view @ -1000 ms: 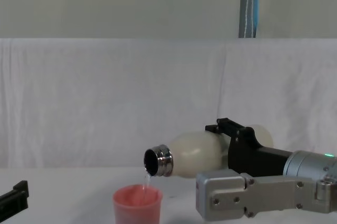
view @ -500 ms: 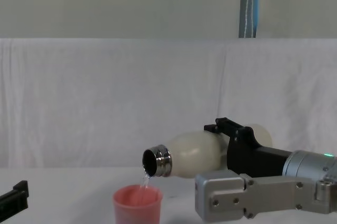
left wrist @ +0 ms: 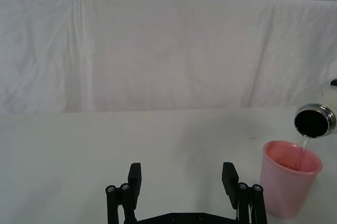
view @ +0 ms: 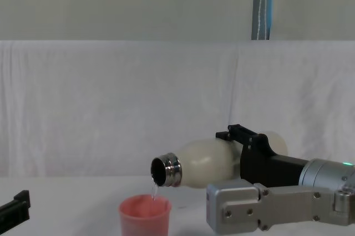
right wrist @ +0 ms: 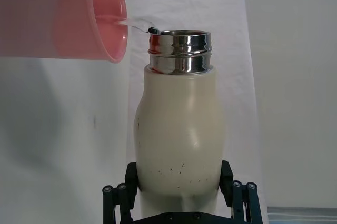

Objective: Grasp the thermos with one hand and pour water into the cup lid.

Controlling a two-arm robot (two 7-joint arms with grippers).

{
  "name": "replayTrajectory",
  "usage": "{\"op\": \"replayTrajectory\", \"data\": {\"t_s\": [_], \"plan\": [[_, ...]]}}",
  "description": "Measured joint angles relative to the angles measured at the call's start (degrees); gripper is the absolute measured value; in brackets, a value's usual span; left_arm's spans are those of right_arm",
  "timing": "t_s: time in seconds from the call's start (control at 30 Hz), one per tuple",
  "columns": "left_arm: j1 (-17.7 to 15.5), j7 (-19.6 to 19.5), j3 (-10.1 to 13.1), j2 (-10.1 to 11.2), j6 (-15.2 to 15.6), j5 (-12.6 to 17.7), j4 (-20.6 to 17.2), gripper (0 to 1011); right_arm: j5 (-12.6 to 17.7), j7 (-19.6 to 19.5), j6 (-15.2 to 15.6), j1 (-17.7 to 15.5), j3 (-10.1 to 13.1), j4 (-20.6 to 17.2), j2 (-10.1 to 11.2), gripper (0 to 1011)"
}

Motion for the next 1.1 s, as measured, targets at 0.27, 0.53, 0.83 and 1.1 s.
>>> {"op": "replayTrajectory", "data": {"t_s": [0.27, 0.53, 0.83, 1.1], "plan": [[0.0, 0.0, 0.0, 0.0, 0.0, 0.0, 0.0, 1001, 0.1, 0.3, 0.0, -0.1, 0.0, -0.2, 0.1, 948], [0.0, 0.0, 0.0, 0.0, 0.0, 0.0, 0.0, 1001, 0.1, 0.5, 0.0, -0.1, 0.0, -0.2, 0.3, 948], [0.0, 0.0, 0.0, 0.0, 0.0, 0.0, 0.0, 1001, -0.1, 0.4, -0.1, 0.1, -0.2, 0.0, 0.3, 948], [0.0, 0.0, 0.0, 0.0, 0.0, 0.0, 0.0, 1001, 1.2, 0.9, -0.4, -0.1, 0.3, 0.0, 0.1, 948]]}}
